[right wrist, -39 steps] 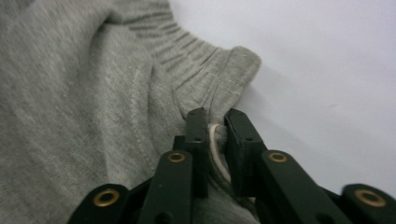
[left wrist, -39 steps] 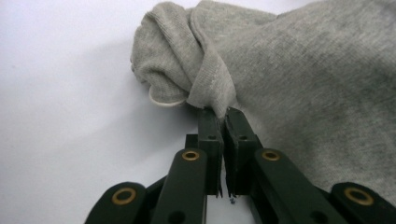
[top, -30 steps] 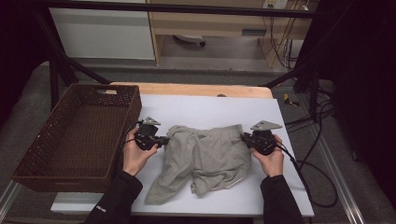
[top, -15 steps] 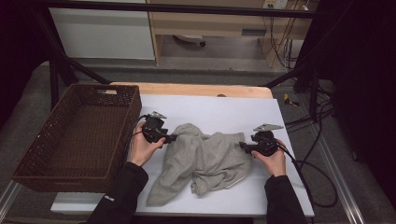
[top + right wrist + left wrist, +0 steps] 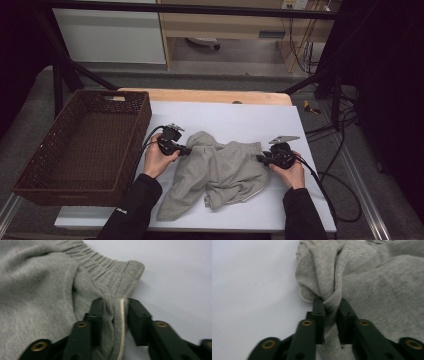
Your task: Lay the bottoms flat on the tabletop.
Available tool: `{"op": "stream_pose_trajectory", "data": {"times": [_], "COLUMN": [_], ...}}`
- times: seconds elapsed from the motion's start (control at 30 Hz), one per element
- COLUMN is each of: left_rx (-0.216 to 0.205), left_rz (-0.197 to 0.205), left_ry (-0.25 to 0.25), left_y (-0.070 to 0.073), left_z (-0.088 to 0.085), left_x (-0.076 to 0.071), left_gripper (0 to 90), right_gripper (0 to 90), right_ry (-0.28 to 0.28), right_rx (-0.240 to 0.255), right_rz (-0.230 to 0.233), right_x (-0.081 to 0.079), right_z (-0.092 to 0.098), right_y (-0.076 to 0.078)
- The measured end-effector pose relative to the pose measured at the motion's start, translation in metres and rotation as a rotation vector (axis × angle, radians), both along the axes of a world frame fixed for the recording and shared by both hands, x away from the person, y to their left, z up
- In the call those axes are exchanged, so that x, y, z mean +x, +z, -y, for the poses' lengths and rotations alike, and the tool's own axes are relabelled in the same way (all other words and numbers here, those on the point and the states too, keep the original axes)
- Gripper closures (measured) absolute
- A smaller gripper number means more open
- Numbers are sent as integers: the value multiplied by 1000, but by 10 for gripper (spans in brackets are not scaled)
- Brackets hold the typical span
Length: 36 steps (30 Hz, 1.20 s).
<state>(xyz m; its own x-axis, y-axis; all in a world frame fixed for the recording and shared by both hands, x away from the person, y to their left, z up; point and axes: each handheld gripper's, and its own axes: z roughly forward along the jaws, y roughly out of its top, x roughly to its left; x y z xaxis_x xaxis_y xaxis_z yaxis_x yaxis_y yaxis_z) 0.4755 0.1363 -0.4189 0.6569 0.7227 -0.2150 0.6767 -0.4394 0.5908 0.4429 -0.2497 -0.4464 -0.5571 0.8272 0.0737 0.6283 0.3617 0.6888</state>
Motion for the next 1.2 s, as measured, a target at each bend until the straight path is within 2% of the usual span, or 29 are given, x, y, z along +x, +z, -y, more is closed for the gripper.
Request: {"op": "stream_pose_trajectory", "data": {"times": [0.1,0.17,0.27,0.37,0.47,0.5,0.53,0.57,0.6,0.63,0.7,0.77,0.9,0.93,1.03,1.1,1.13,1.2], "left_rx": [-8,-22,-34,-49,-105,-120,-125,-132,-131,-123,-105,-106,-98,-94,-90,-87,-79,-90], "left_rz": [14,28,75,131,205,225,231,218,199,191,186,176,175,171,156,143,136,124], "left_ry": [18,21,34,65,112,142,163,168,157,139,122,107,79,69,40,10,-6,-23], "left_y": [8,18,38,61,78,80,81,80,78,76,70,65,56,54,48,43,41,38], "left_z": [-2,-4,-8,-13,-17,-18,-18,-19,-18,-18,-18,-19,-22,-22,-22,-20,-19,-17], "left_x": [-3,-4,-1,9,24,28,31,31,29,26,18,10,-5,-8,-18,-24,-27,-34], "left_gripper": [825,833,836,837,829,788,688,635,628,585,490,377,225,182,127,74,66,53], "right_gripper": [823,829,834,839,829,799,706,575,533,515,434,379,247,218,146,123,110,98], "right_ry": [5,-2,-19,-50,-128,-154,-179,-205,-223,-215,-177,-152,-122,-116,-87,-69,-60,-46], "right_rx": [10,30,69,96,108,103,111,134,148,136,115,123,145,144,138,143,142,144], "right_rz": [-4,30,82,157,272,320,339,320,302,294,290,275,242,237,213,188,185,174], "right_x": [-1,-1,3,13,30,36,41,45,46,44,36,27,11,7,-2,-7,-10,-15], "right_z": [1,1,-1,-6,-11,-13,-15,-17,-19,-21,-25,-24,-20,-19,-19,-19,-19,-20], "right_y": [6,12,26,42,60,63,64,63,61,59,53,49,44,43,40,39,38,38]}}
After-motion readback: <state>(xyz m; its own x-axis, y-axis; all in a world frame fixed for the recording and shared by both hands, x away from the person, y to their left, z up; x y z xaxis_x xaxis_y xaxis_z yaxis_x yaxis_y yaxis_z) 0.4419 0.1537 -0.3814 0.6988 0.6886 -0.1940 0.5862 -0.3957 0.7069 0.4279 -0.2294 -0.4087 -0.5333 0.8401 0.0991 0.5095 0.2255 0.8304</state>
